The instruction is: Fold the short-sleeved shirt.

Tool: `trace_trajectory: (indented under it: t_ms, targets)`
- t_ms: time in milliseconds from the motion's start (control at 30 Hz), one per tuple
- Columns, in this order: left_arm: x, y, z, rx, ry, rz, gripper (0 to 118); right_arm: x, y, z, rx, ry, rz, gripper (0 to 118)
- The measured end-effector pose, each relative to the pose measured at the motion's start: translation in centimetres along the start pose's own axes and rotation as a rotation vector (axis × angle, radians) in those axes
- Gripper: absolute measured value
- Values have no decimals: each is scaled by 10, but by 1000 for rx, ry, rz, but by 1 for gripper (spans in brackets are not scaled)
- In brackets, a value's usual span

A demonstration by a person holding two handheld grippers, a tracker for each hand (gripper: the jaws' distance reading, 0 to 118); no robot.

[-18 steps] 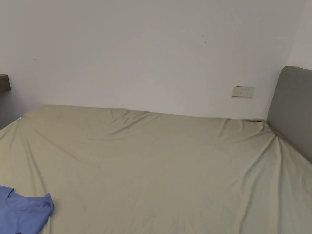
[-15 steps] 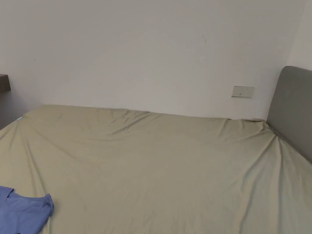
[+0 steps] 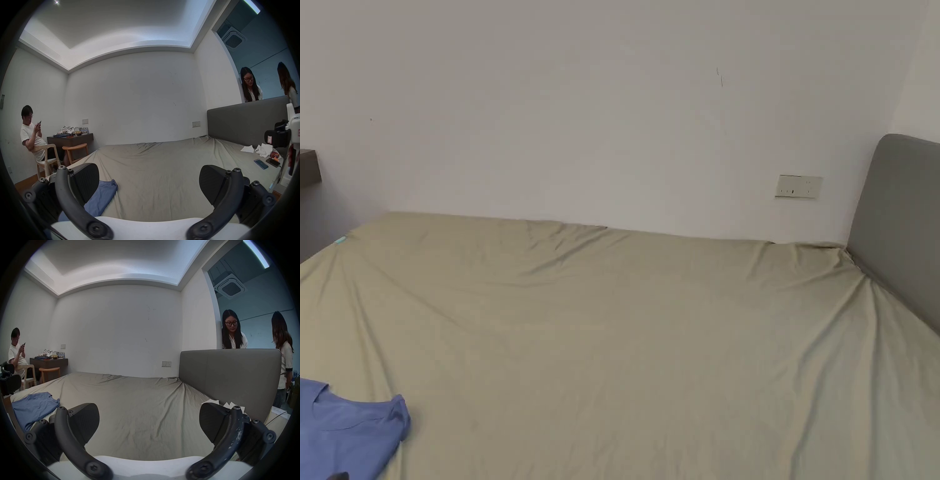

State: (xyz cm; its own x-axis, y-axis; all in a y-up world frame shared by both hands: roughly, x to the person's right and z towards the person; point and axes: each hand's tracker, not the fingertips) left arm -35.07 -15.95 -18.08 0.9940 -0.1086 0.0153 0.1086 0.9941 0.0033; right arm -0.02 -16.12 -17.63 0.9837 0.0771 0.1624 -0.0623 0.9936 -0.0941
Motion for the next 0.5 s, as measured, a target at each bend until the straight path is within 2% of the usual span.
trace_trajectory:
  t_ms: [267,300,333,367,400,433,467,500]
  targets:
    - [0,0,0,1,-3,1,118,0,0,0,-1,5,-10,118]
    - [0,0,1,1,-6,3,116,0,0,1,-3,8,-13,115]
    - [-1,0,2,1,-14,11,107,2,1,3,-4,23,-18,99]
    - [-2,2,4,2,-23,27,72,3,2,5,3,53,-26,50]
    - [-4,4,6,9,-45,52,22,4,2,7,11,59,-20,2]
    - [-8,7,7,19,-86,73,2,3,3,8,20,60,-14,0]
    - [-11,11,4,-11,-138,90,0,4,5,7,12,38,16,0]
    - [-19,13,3,-42,-137,94,0,4,9,11,19,75,-1,0]
